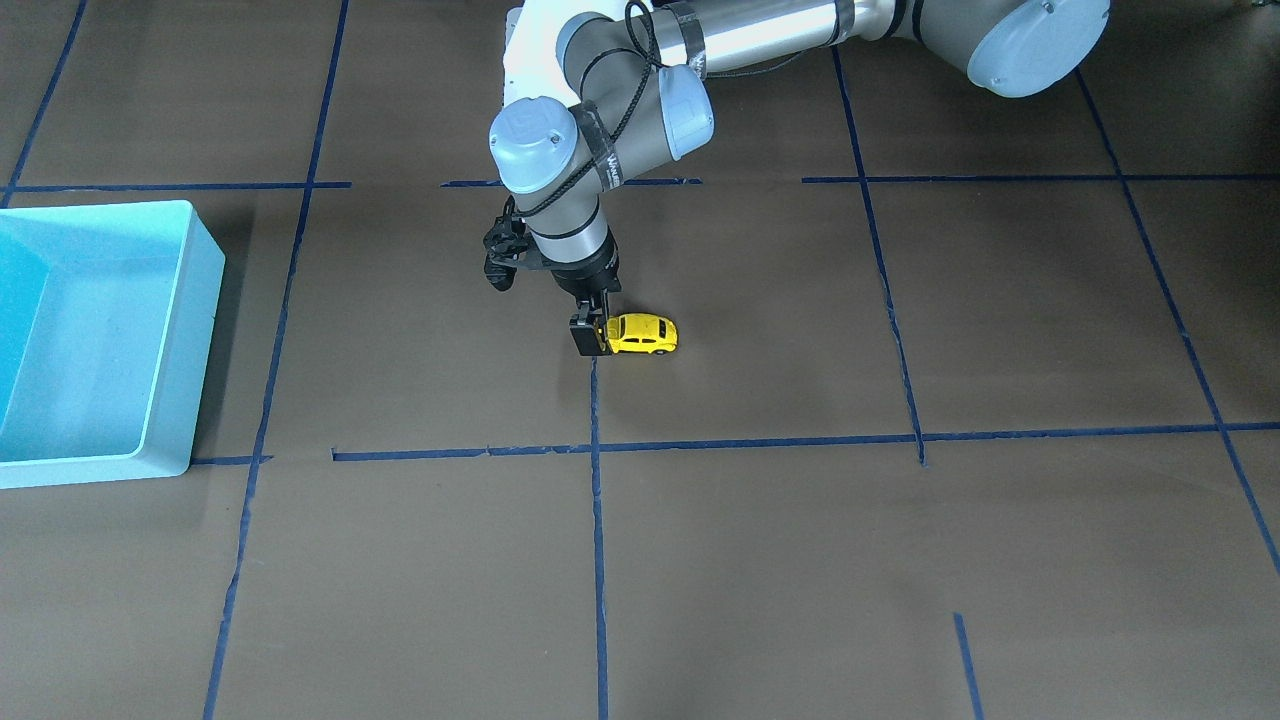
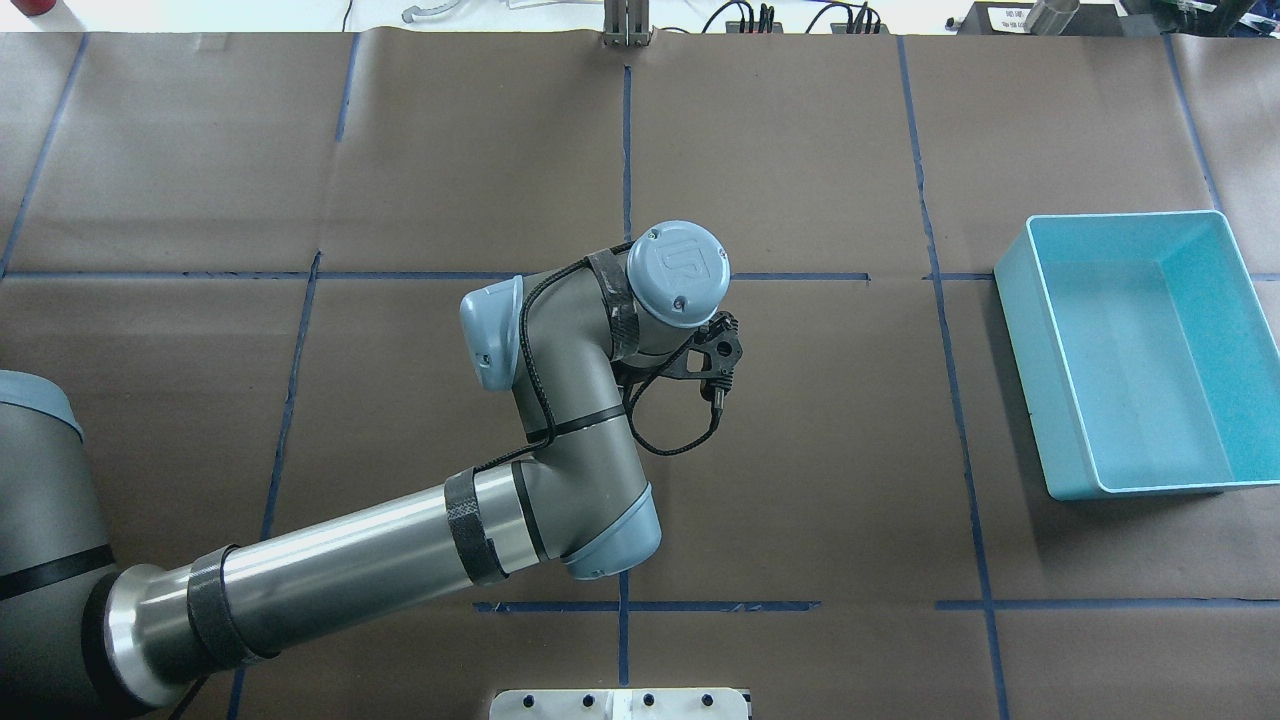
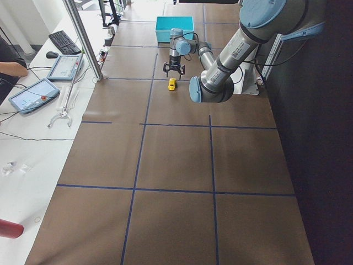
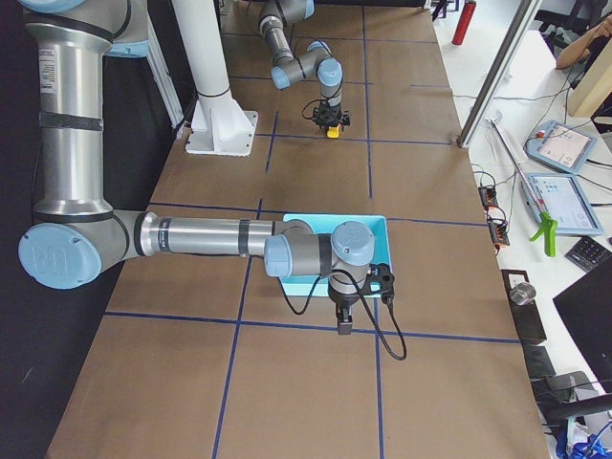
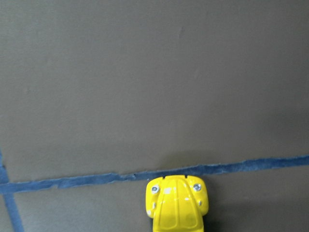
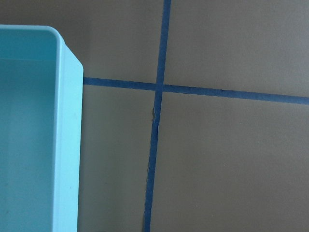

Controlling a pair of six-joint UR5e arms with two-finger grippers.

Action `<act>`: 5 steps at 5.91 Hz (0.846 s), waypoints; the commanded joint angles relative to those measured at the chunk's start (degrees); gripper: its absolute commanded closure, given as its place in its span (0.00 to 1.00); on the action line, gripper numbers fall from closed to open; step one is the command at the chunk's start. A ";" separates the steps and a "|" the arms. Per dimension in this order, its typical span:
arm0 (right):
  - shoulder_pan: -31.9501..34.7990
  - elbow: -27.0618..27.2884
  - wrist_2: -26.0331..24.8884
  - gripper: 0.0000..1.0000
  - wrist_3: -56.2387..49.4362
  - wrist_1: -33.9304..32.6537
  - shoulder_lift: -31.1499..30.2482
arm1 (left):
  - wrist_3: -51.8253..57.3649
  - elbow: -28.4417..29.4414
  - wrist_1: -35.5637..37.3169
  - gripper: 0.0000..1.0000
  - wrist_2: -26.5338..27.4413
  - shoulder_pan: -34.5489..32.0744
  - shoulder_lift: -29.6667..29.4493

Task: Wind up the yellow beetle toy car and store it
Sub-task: 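Lower the left gripper down onto the yellow car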

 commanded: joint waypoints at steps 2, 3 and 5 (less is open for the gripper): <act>0.00 0.00 0.00 0.00 0.00 0.00 0.00 | 0.13 1.69 -2.64 0.07 1.27 0.35 0.51; 0.00 -0.09 0.00 0.00 0.00 0.00 0.00 | 0.13 2.66 -4.04 0.38 1.19 0.35 0.51; 0.00 -0.09 0.00 0.00 0.09 0.00 0.00 | 0.04 2.23 -4.14 0.92 0.31 0.09 0.42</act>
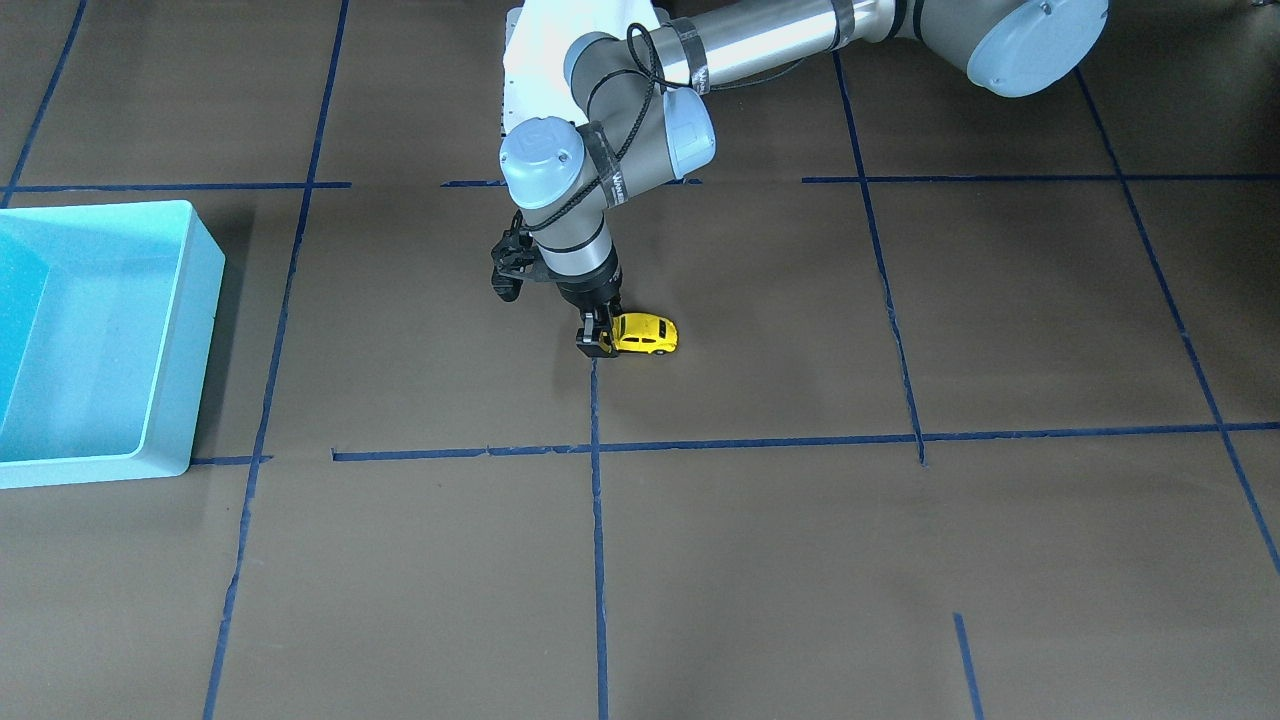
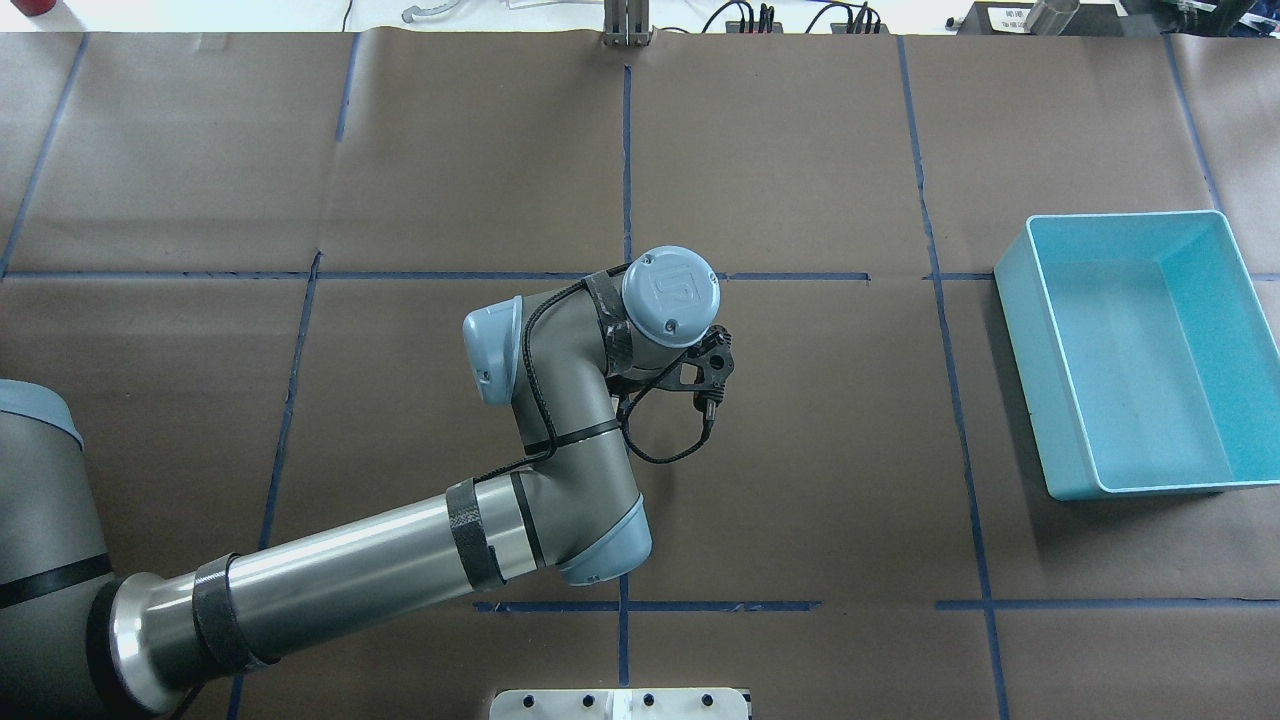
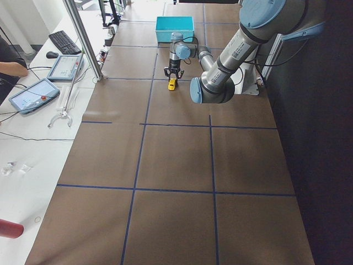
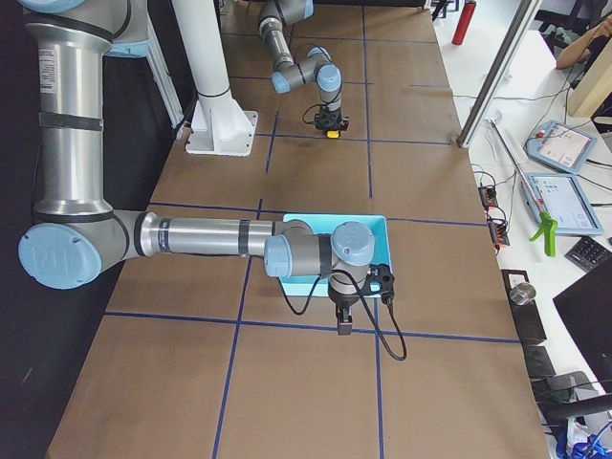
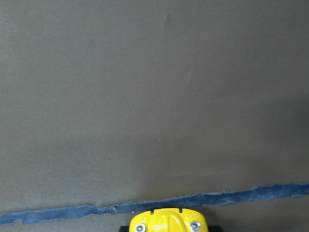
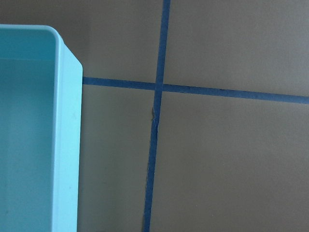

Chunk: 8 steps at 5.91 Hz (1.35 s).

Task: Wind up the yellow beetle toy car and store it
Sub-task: 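Lower the left gripper down onto the yellow car, then close the left gripper on the yellow car, pressing it to the table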

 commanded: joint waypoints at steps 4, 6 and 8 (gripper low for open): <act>0.00 -0.01 0.00 0.00 0.02 0.00 0.00 | -6.73 -1.62 -13.90 0.99 -7.68 -2.42 -0.12; 0.00 -0.01 0.00 0.00 0.02 0.00 0.00 | -9.91 -1.09 -16.41 1.00 -8.47 -2.24 0.15; 0.00 0.08 0.00 0.00 -0.06 0.00 0.00 | -9.83 1.18 -18.86 1.00 -11.80 -2.15 0.41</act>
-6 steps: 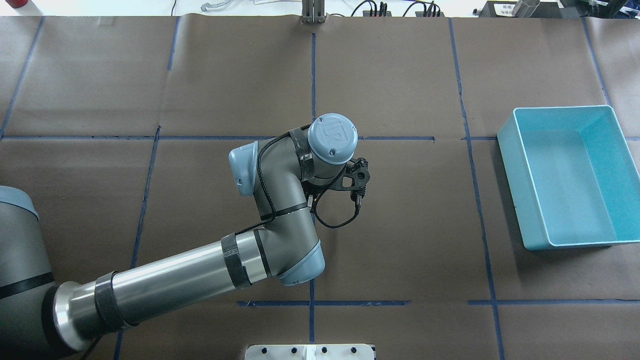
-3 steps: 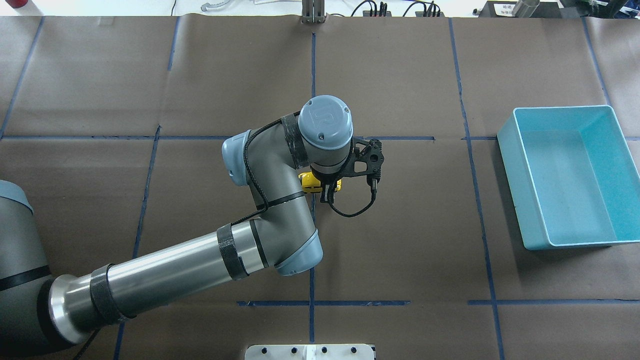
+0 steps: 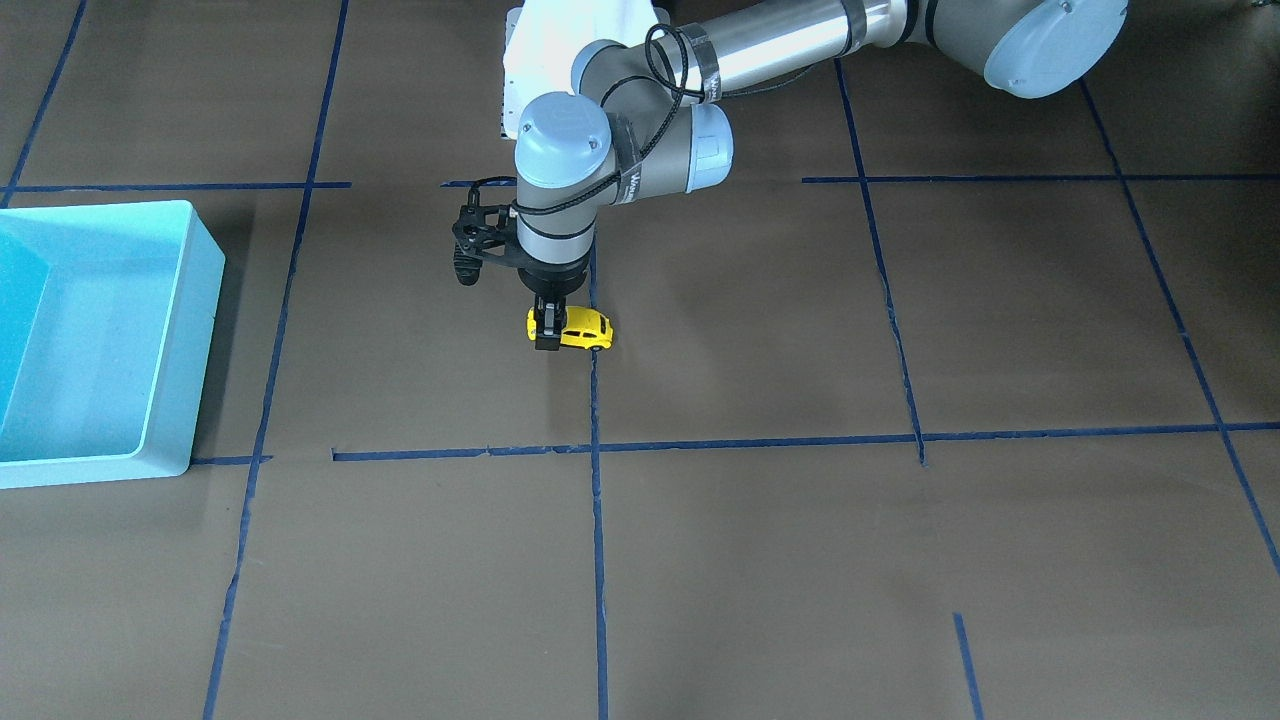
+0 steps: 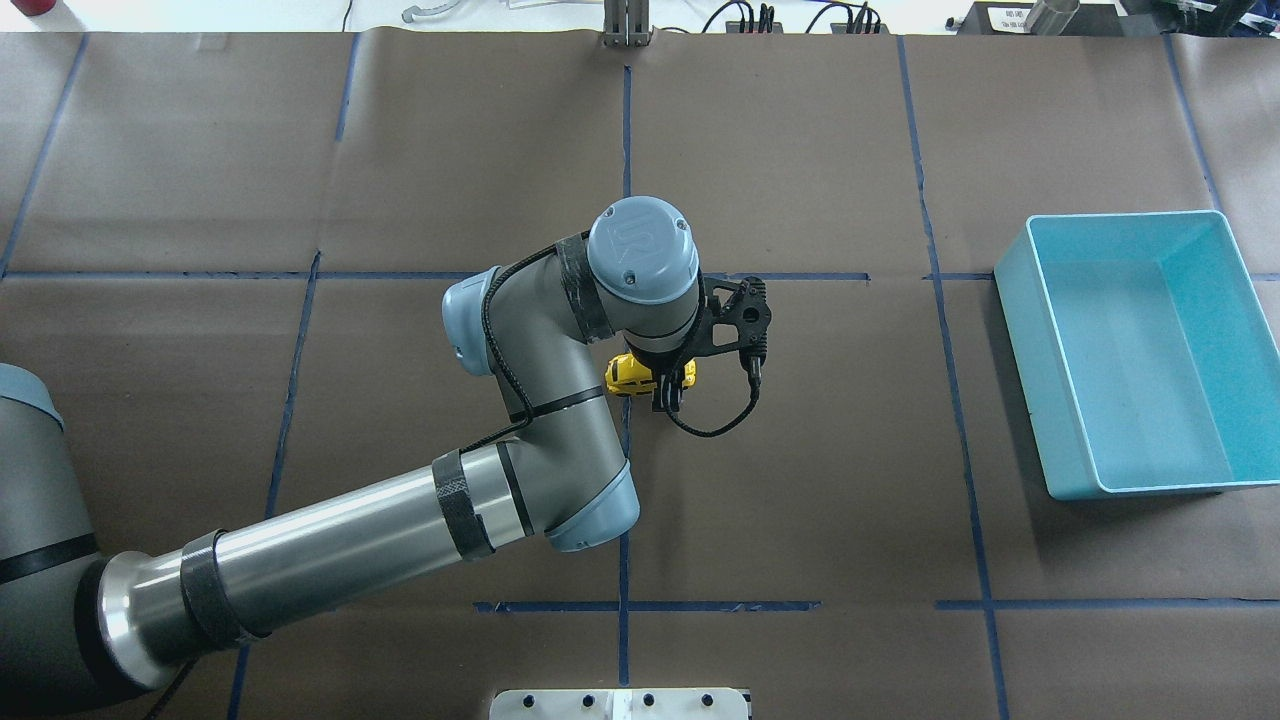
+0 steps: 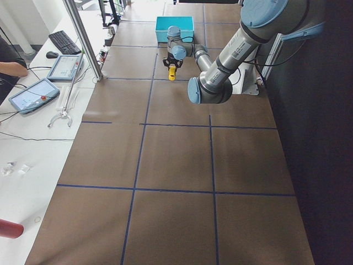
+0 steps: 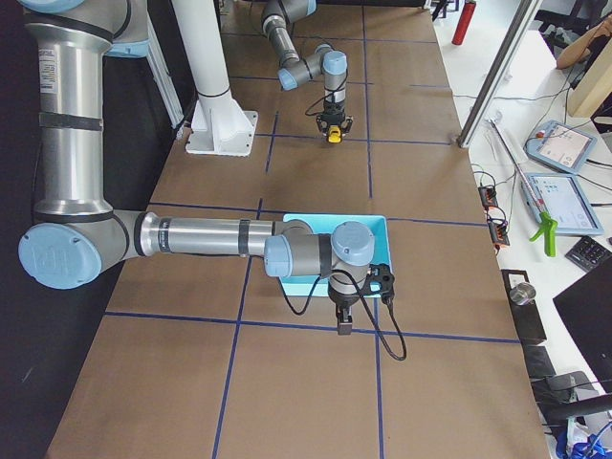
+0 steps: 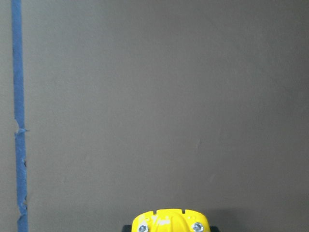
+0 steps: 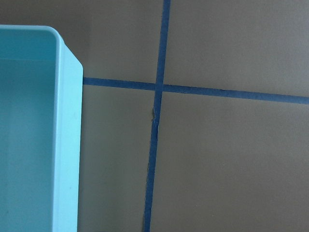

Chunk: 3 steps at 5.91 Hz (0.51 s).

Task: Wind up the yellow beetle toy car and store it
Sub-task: 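Close the left gripper on the yellow car, pressing it to the table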

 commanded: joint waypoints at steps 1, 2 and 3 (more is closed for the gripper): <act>0.00 -0.07 0.00 0.00 0.03 0.00 0.00 | -0.04 1.08 -1.30 1.00 -1.68 -0.04 0.16; 0.00 0.02 0.00 0.00 0.03 0.00 0.00 | -0.04 1.08 -1.39 1.00 -1.69 -0.13 0.16; 0.00 0.02 0.00 0.00 0.03 0.00 0.00 | 0.04 1.08 -1.48 1.00 -1.69 -0.13 0.51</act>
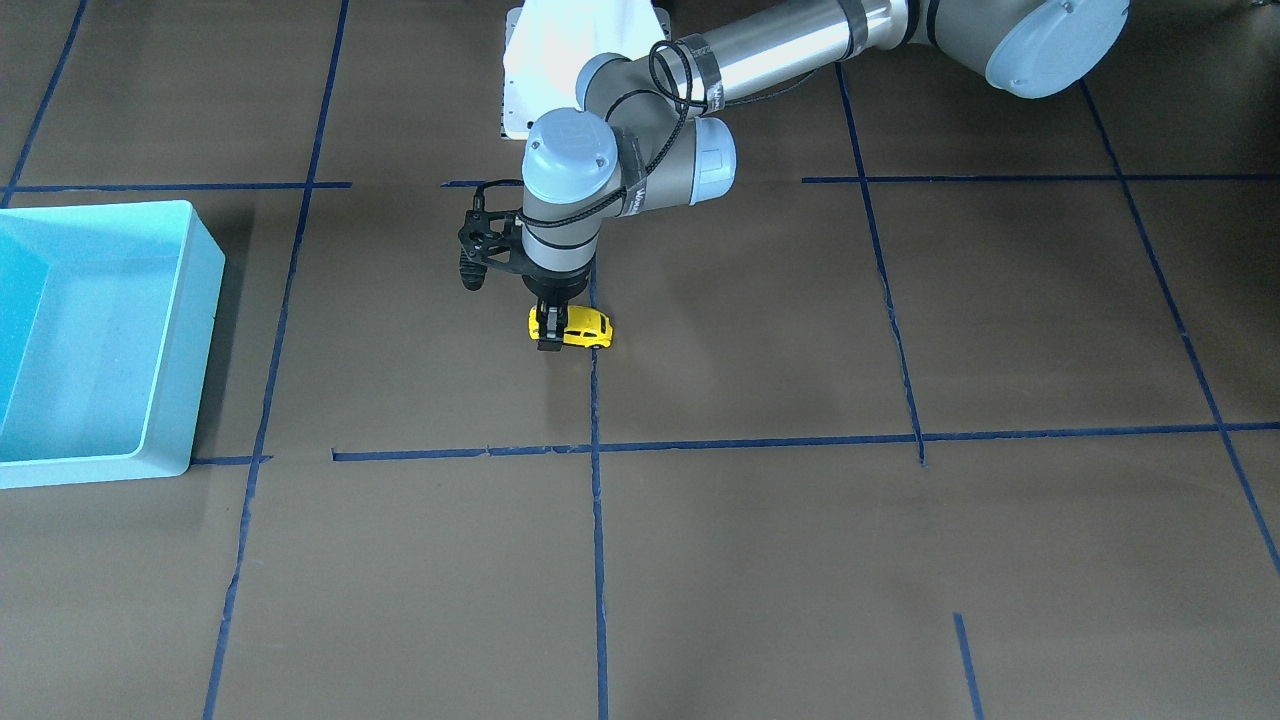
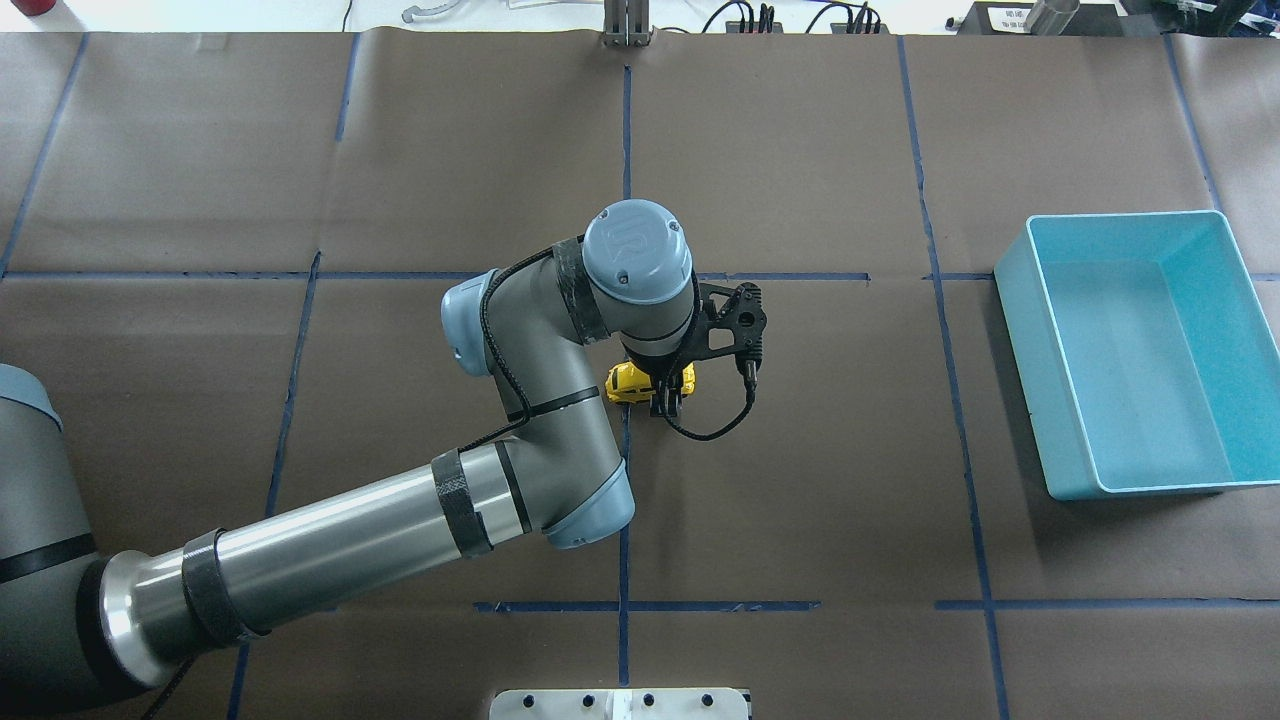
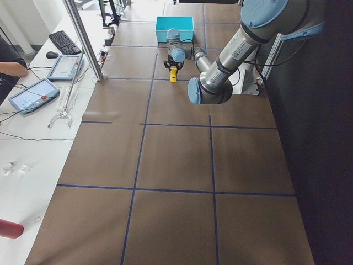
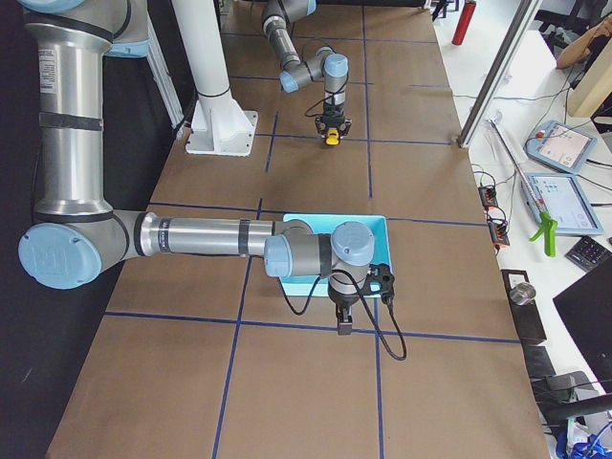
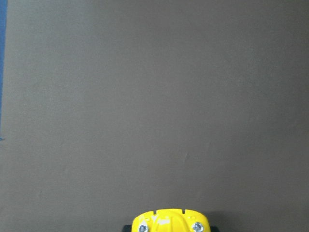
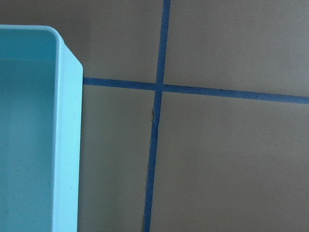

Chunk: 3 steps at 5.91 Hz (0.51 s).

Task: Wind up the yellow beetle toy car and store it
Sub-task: 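Close the left gripper on the yellow car, pressing it to the table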

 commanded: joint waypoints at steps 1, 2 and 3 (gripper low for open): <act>0.00 -0.06 0.00 0.00 -0.08 0.00 0.00 | 0.06 0.03 -0.11 1.00 -0.04 -0.04 0.33; 0.00 -0.06 0.00 0.00 -0.08 0.00 0.00 | 0.06 0.03 -0.20 1.00 -0.04 -0.04 0.94; 0.00 -0.06 0.00 0.00 0.01 0.00 0.00 | 0.06 0.03 -0.20 1.00 -0.04 -0.12 0.94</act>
